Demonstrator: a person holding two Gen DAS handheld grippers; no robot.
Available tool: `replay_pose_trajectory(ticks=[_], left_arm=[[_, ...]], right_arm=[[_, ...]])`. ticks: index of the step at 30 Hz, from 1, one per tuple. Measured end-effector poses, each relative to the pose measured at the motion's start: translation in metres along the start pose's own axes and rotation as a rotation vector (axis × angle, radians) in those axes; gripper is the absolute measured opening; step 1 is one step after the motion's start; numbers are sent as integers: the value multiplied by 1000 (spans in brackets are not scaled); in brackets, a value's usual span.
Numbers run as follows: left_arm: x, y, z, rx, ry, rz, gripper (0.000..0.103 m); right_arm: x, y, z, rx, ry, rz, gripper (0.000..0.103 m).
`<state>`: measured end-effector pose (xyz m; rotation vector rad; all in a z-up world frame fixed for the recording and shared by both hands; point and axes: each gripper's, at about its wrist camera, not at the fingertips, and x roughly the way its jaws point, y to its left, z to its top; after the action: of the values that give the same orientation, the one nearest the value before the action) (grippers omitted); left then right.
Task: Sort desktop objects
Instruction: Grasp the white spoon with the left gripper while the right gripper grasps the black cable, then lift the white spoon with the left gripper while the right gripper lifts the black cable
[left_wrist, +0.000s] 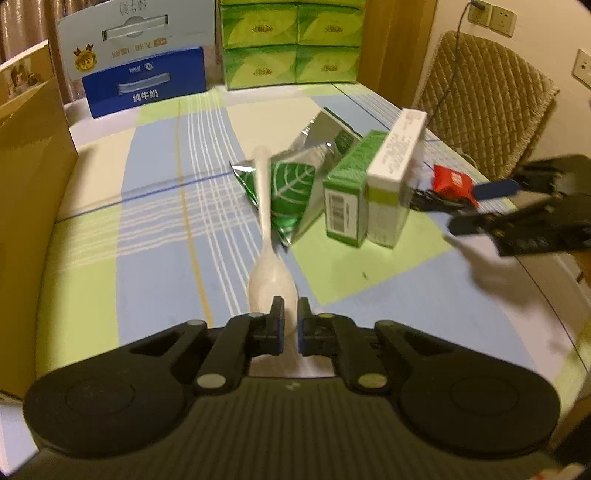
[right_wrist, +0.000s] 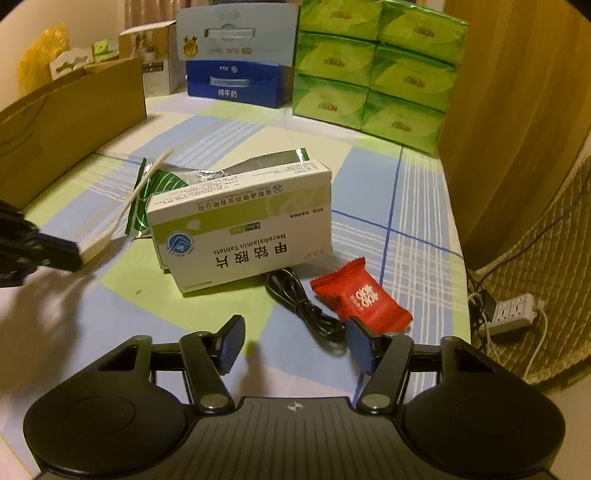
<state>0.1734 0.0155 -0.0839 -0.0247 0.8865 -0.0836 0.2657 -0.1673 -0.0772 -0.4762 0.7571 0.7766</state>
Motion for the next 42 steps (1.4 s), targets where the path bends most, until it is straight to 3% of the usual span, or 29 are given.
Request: replay_pose_trajectory(ticks=[6, 9, 11, 12, 15, 22, 34, 35, 37, 42], left_arm=[[-8, -3, -4, -1, -9, -11, 4], [-12, -5, -3, 31, -33, 16, 12], [-12, -3, -2, 37, -39, 19, 21], [-12, -1, -2, 37, -40, 19, 27], [-9, 3, -2, 39, -33, 18, 32], [-5, 4, -4, 51, -24, 13, 50], [13, -2, 2, 96, -30, 44, 49], [14, -2, 2, 97, -31, 50, 48], [15, -2, 2, 90, -25, 60, 31], [9, 1, -5, 66, -17, 63, 28]], right_arm=[[19, 1, 8, -68, 12, 10, 42], [27, 4, 11, -107, 23, 14, 38], [29, 2, 14, -83, 37, 25, 30], [30, 1, 14, -76, 45, 25, 20], [25, 2, 12, -61, 69, 30, 10], [-4, 3, 0, 113, 129, 160, 9], [-33, 5, -21, 220, 94, 112, 9], [-33, 5, -22, 220, 91, 109, 9], [-36, 5, -23, 223, 83, 110, 9], [-45, 9, -22, 233, 64, 111, 9]])
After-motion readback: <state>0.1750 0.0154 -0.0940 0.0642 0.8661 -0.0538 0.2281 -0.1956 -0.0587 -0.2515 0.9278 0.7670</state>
